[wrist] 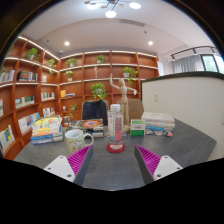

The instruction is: Pour water

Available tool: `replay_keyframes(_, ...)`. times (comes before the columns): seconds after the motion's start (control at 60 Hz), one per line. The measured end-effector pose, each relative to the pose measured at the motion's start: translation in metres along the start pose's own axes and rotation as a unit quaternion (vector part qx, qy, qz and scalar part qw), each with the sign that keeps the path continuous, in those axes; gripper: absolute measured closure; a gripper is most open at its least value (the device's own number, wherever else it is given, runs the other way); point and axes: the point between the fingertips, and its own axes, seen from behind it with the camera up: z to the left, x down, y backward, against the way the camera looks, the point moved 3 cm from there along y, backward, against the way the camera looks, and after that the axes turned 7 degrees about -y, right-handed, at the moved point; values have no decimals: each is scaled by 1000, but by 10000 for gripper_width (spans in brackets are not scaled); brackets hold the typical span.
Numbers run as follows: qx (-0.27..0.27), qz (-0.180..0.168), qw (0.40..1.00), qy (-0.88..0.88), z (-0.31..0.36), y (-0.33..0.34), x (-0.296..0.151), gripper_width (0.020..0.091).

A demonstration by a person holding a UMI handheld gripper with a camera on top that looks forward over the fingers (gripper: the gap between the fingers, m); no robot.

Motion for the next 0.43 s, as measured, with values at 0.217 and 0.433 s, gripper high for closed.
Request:
replay_keyframes(0.217,2,-6,1000,-2,9,29,-3,221)
replay_keyframes(0.433,8,-27,1000,2,9,43,-15,218)
